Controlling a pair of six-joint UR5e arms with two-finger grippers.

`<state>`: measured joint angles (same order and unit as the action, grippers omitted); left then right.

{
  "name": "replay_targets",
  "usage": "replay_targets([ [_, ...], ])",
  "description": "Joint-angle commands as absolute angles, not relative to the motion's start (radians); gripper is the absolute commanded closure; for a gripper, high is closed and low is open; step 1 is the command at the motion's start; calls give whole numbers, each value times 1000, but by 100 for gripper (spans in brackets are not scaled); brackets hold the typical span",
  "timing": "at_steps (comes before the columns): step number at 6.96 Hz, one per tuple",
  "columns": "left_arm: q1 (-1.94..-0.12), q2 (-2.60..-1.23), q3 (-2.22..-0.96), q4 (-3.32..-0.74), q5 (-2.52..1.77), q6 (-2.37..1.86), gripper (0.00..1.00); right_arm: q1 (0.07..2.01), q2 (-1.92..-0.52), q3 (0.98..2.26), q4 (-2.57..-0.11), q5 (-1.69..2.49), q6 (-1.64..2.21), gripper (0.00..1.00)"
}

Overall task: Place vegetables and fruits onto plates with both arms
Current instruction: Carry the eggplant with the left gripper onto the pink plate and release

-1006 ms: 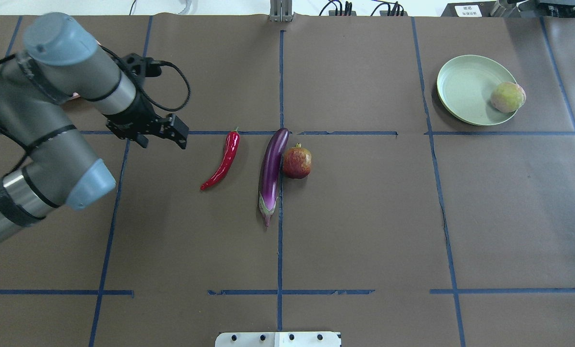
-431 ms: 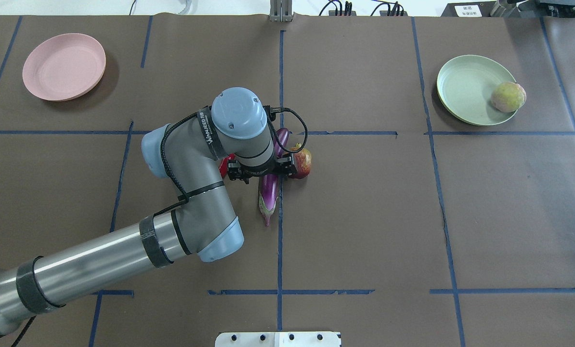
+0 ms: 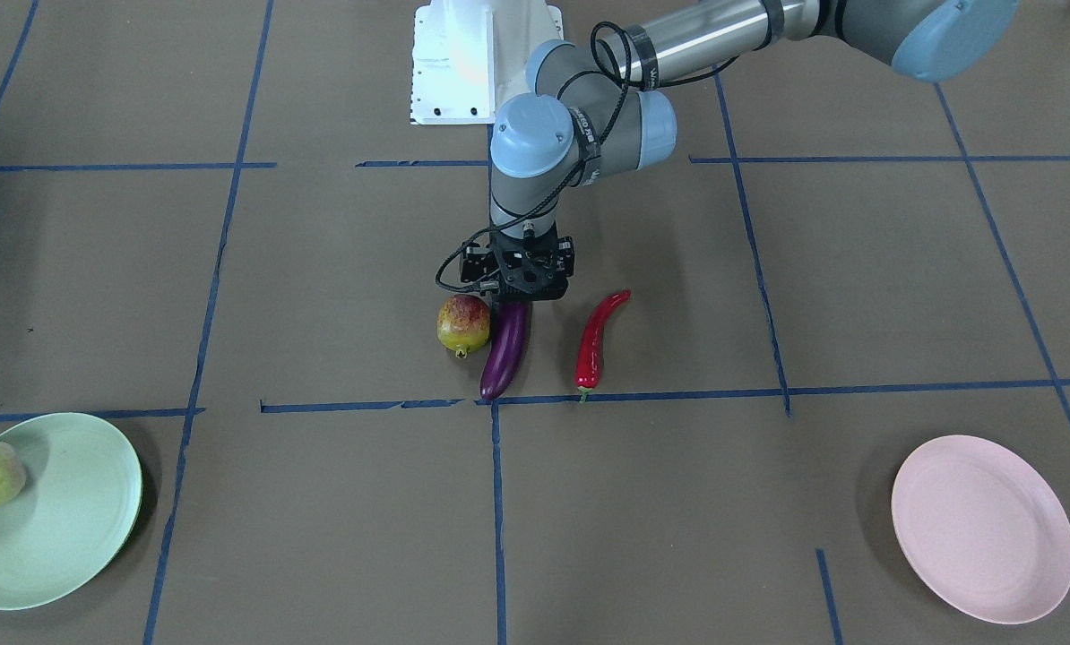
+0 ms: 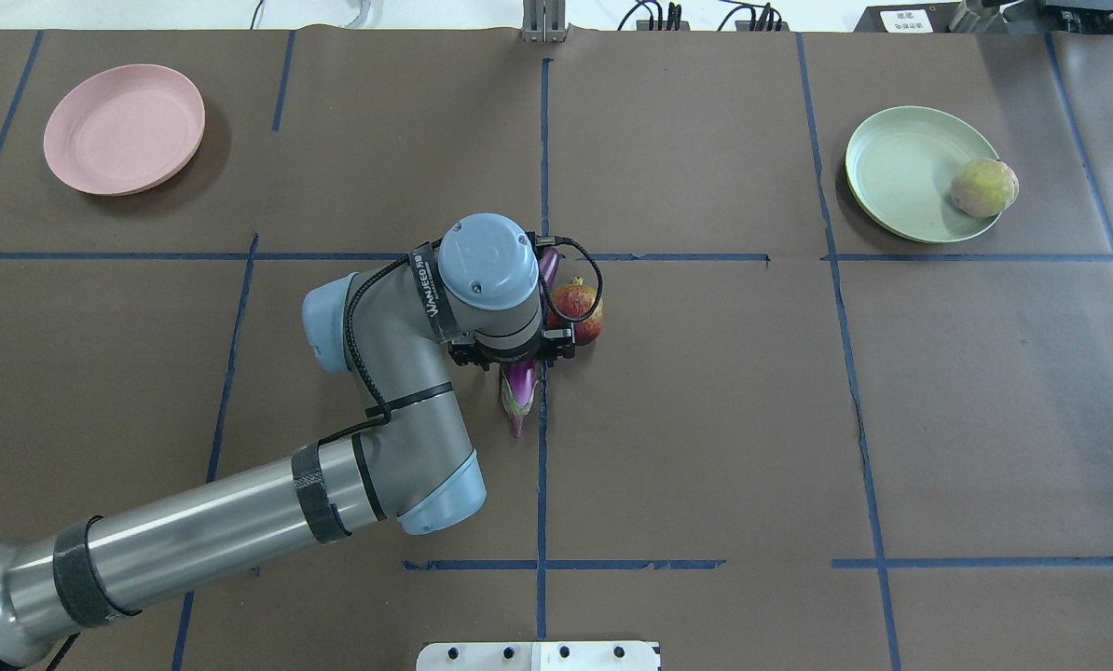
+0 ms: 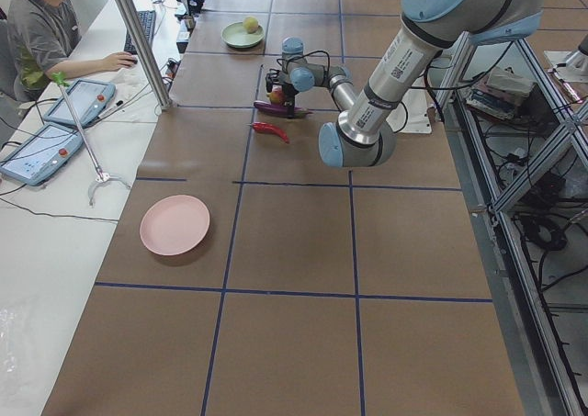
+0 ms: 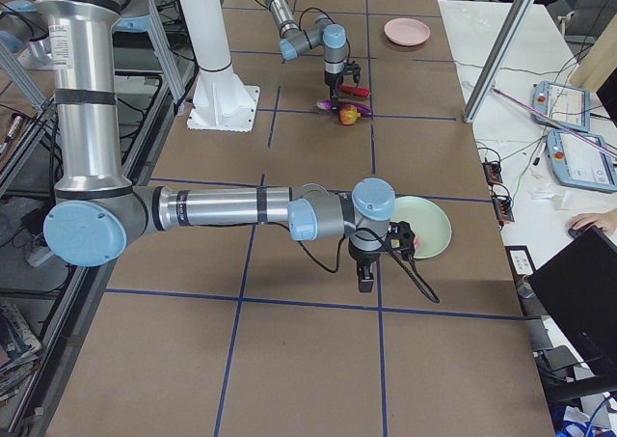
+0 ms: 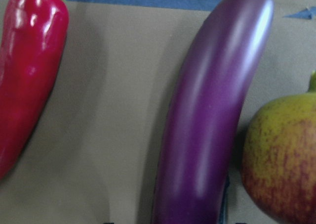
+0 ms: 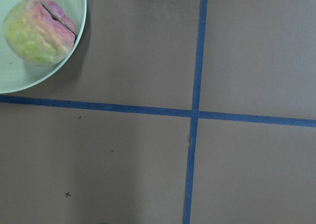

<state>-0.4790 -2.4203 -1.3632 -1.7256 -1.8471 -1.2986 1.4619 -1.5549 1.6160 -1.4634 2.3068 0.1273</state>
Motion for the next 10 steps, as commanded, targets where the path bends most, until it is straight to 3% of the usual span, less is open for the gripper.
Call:
replay_targets([
  [1, -480, -2418, -1386, -1718, -1836, -1298, 97, 1462, -1554, 1617, -1463, 2306, 127, 0],
  [3, -553, -2390, -1512, -1612, -1838, -1313, 100, 1462, -1555, 1617, -1463, 2307, 127, 0],
  [4, -613, -2275, -1666, -1558, -1836, -1375, 100, 1462, -1555, 1617, -1463, 2307, 127, 0],
  [5, -709, -2248, -1693, -1552, -1841, -1371, 98, 1462, -1555, 1617, -1463, 2312, 129, 0],
  [6, -824, -2237, -1649, -1548, -1847, -1356, 98, 1462, -1555, 1618, -1463, 2315, 129, 0],
  [9, -1084, -2240, -1241, -1603, -1916, -878, 98, 1462, -1555, 1618, -1463, 2315, 129, 0],
  [10, -1126, -2240, -1077, -1740, -1916, -765, 98, 1462, -1555, 1618, -1463, 2315, 129, 0],
])
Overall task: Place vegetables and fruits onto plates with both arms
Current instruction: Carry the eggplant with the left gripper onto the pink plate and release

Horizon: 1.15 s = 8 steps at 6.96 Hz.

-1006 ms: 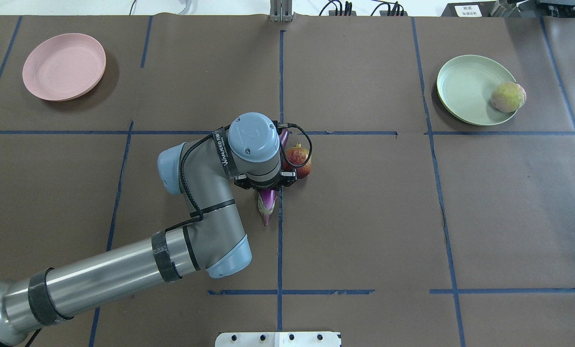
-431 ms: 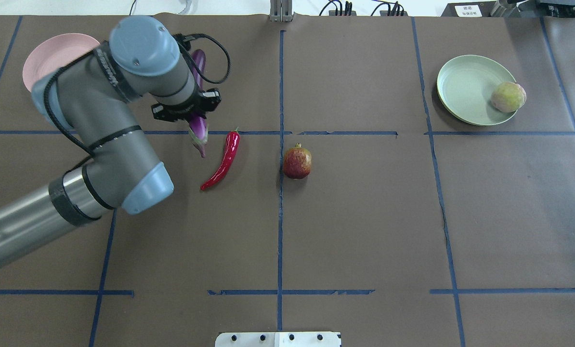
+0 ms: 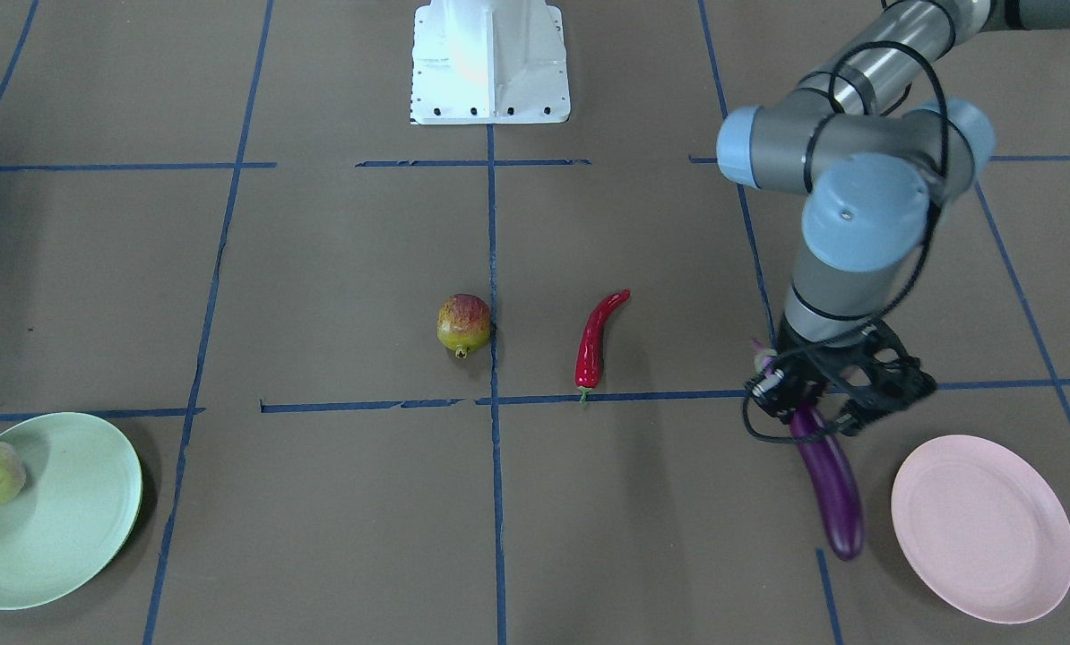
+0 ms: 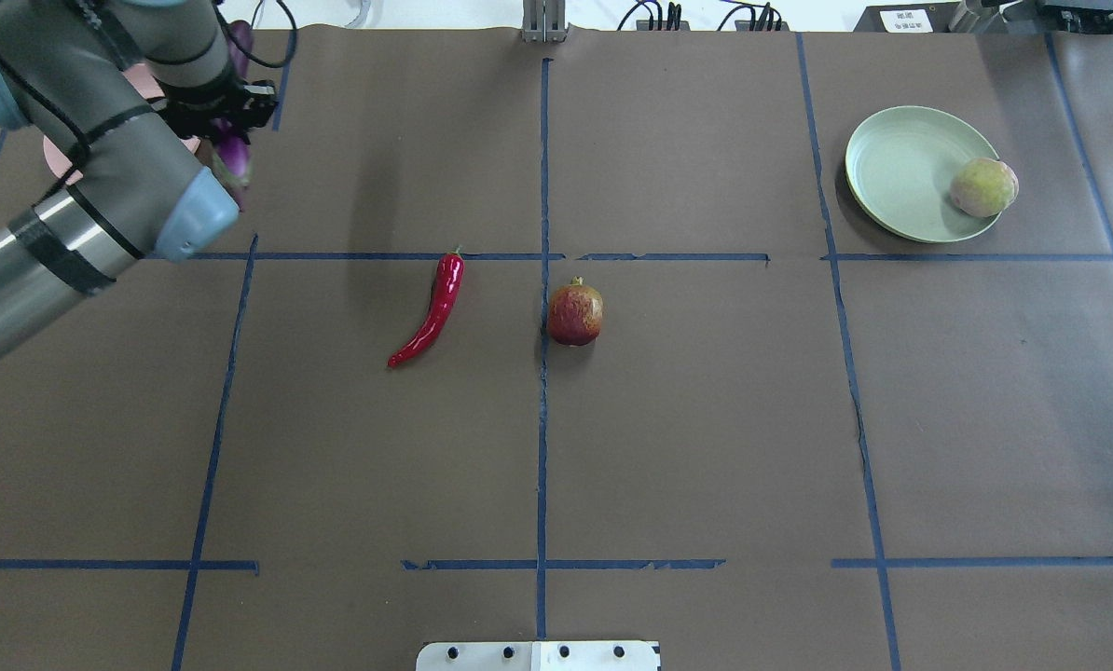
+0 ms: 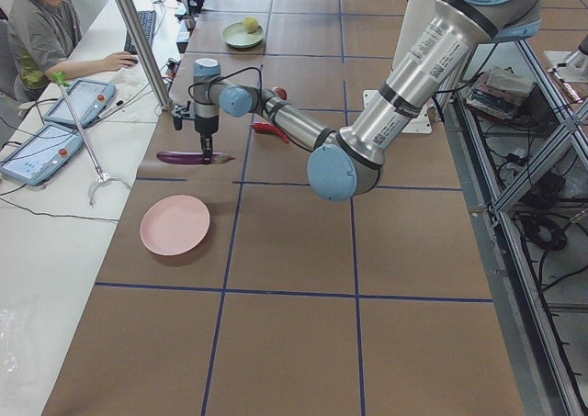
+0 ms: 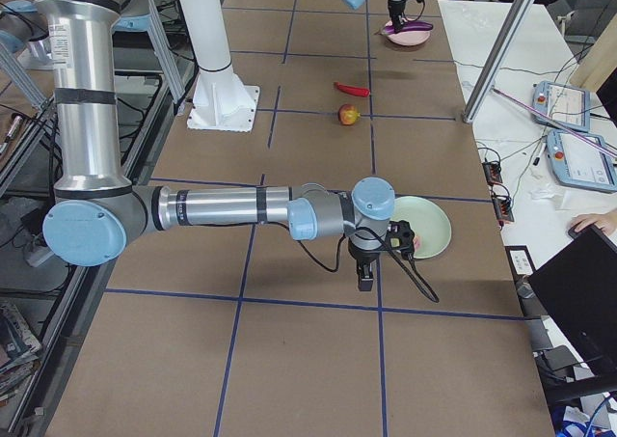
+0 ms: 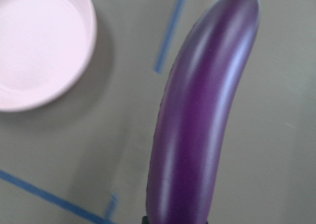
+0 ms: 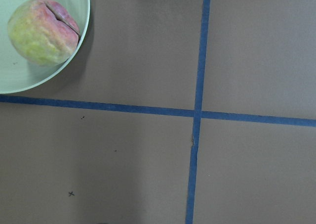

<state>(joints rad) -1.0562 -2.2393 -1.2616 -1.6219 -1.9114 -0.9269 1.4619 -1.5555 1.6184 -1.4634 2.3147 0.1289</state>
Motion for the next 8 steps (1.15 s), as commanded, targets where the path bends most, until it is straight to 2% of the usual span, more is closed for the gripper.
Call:
replay_targets([
  [1, -1132, -2243, -931, -1863, -1913, -699, 97, 1462, -1557, 1618, -1463, 2315, 129, 0],
  [2, -1135, -2259, -838, -1943, -1913, -686, 92, 1462, -1557, 1618, -1463, 2315, 129, 0],
  [3, -1134, -2270, -818, -1947, -1911, -684, 78, 1462, -1557, 1618, -1463, 2315, 129, 0],
  [4, -1135, -2272, -819, -1951, -1913, -661, 1, 1462, -1557, 1618, -1463, 2315, 129, 0],
  [7, -1268, -2257, -847, -1950, -2154, -410, 0, 1409, -1549, 1696, -1463, 2316, 144, 0],
  [8, -1314, -2174, -945, -1948, -2240, -382, 0, 1367, -1540, 1730, -1460, 2313, 185, 0],
])
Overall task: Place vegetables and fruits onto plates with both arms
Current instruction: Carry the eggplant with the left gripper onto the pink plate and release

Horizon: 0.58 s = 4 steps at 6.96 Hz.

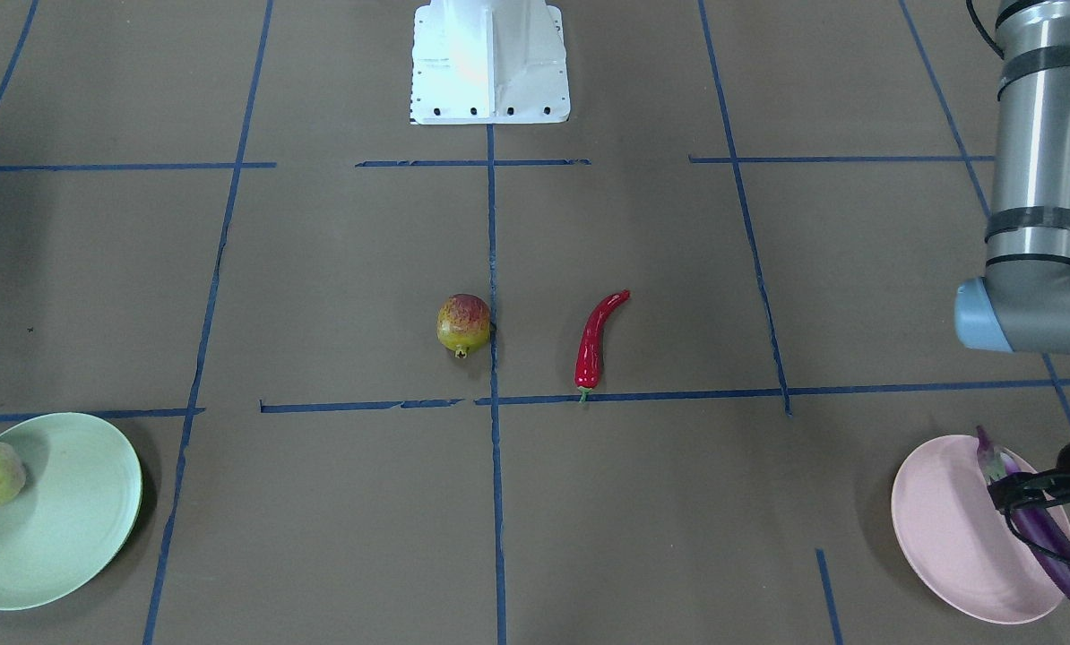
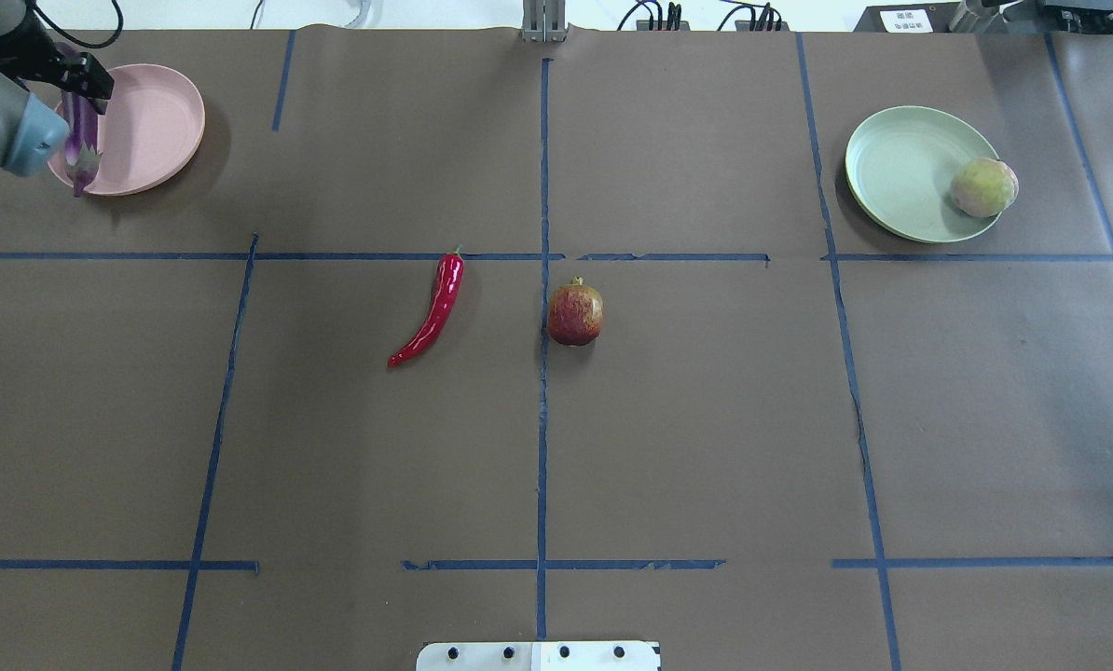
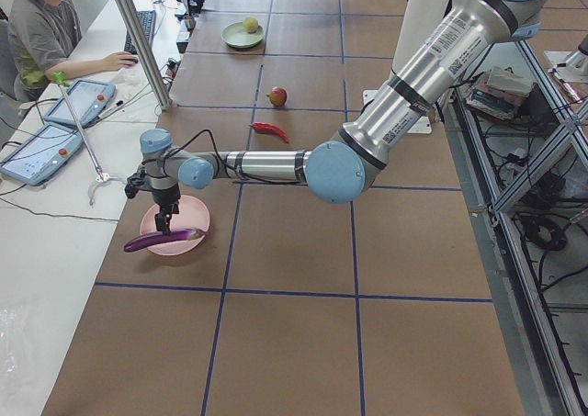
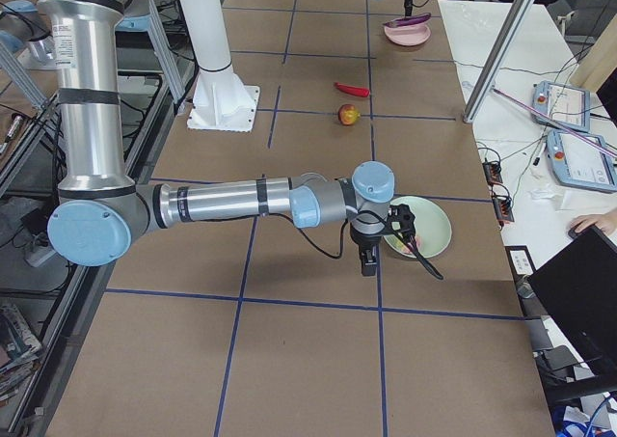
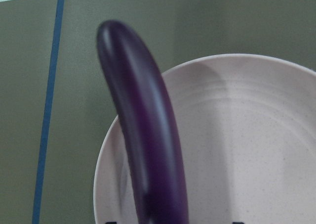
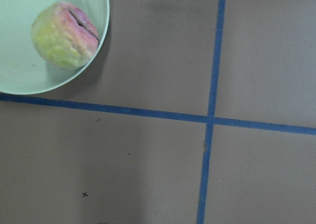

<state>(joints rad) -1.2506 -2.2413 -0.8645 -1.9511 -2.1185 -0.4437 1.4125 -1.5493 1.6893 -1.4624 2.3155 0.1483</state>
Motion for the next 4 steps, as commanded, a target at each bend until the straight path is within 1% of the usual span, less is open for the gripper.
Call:
replay_targets([
  [1, -1316, -2108, -1066, -1916, -2281, -382, 0, 1320, -1522, 1793, -1462, 2310, 187, 0],
  [2, -1316, -2062, -1194, -1840, -2290, -383, 0, 1255, -1438, 1804, -1463, 2309, 214, 0],
  [3, -1315, -2039, -1303, -1747, -2287, -390, 0, 1171, -1386, 1813, -1462, 2303, 347, 1],
  [4, -1313, -2022, -1356, -1714, -2289, -394, 0, 1090, -1302, 1816, -1474, 2265, 439, 0],
])
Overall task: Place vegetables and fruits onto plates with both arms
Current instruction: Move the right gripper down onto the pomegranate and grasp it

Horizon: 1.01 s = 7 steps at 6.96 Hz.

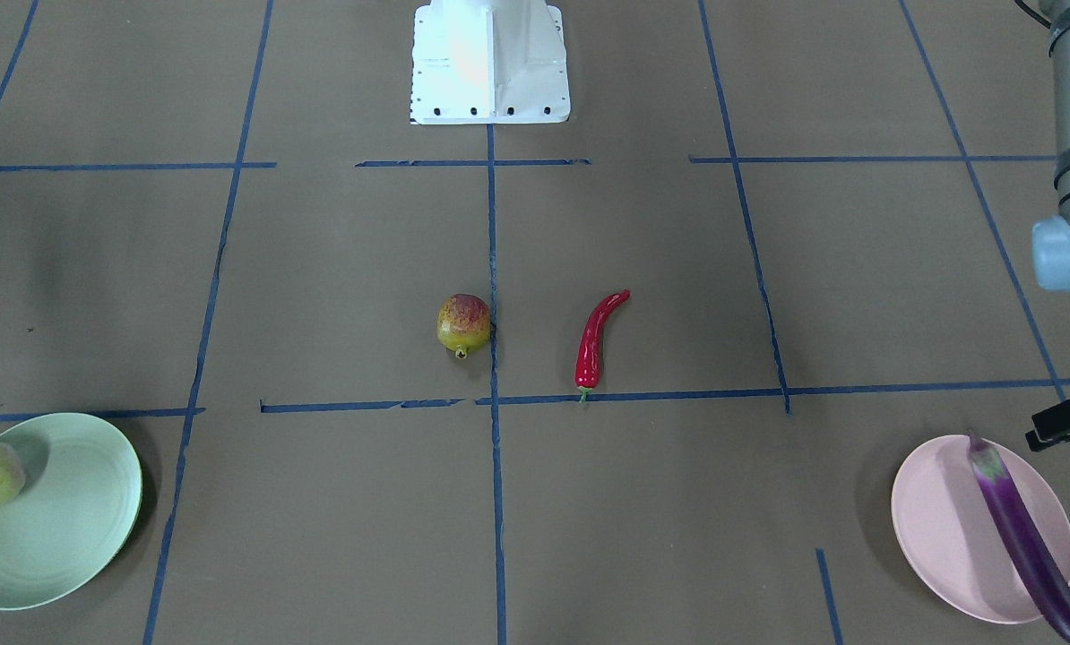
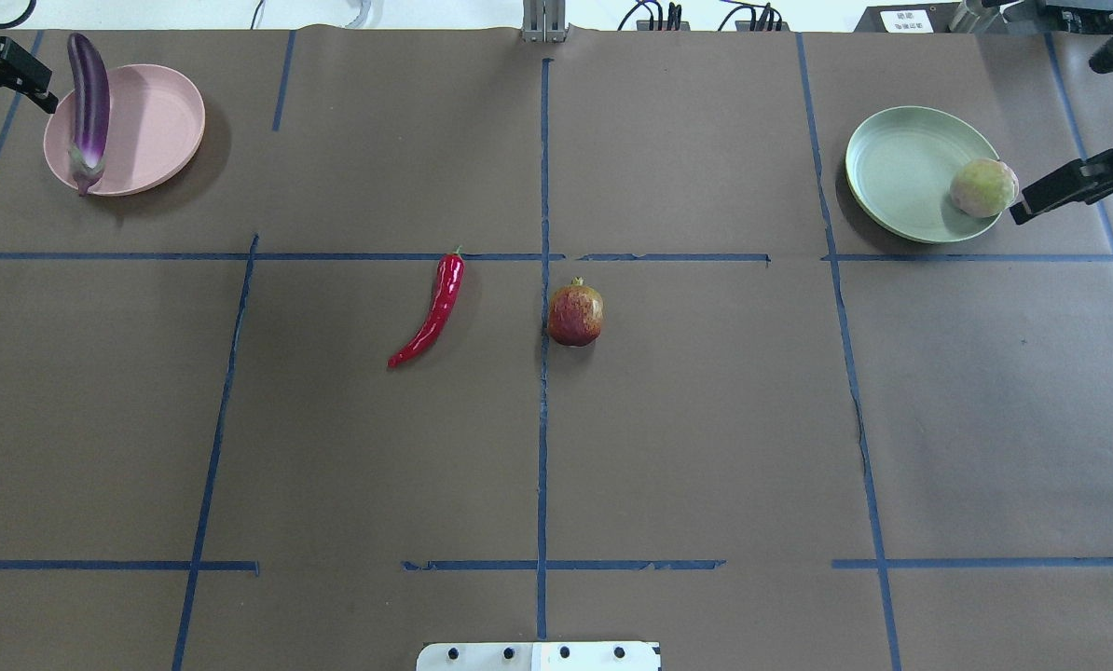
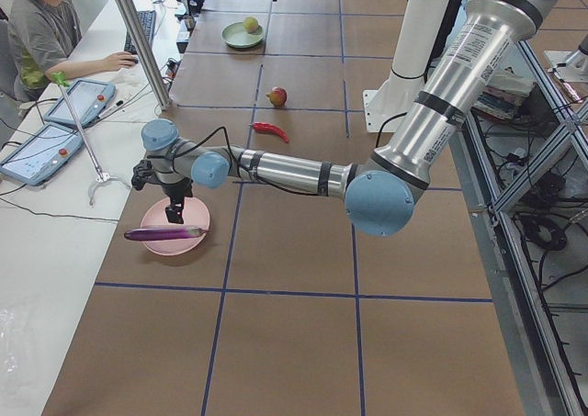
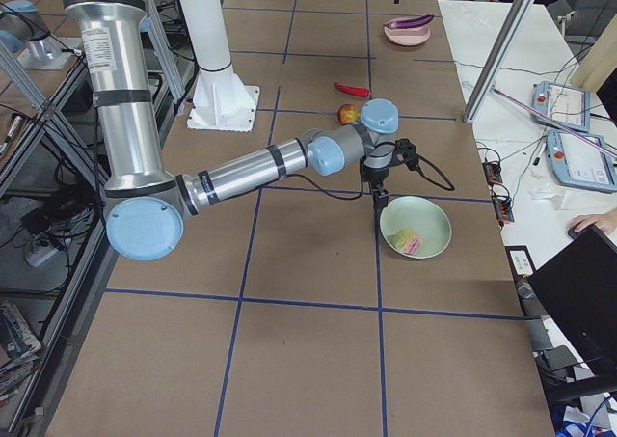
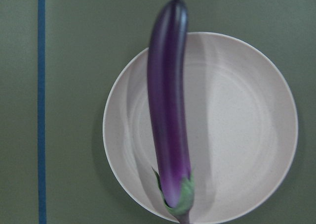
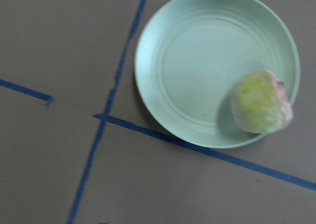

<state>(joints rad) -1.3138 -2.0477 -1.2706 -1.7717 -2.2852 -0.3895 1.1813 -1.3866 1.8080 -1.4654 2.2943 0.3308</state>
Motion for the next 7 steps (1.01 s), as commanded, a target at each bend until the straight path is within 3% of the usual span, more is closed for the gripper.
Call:
replay_targets([
  [1, -1307, -2011, -1371, -1715, -2290, -394, 0, 969, -1213, 1809, -1497, 2208, 577, 0],
  [4, -1304, -2011, -1373, -1717, -2293, -394, 0, 705, -940, 1732, -1644, 1917, 919, 0],
  [7, -1302, -2011, -1373, -1718, -2292, -394, 0, 589, -692, 1469, -1637, 1804, 1057, 0],
])
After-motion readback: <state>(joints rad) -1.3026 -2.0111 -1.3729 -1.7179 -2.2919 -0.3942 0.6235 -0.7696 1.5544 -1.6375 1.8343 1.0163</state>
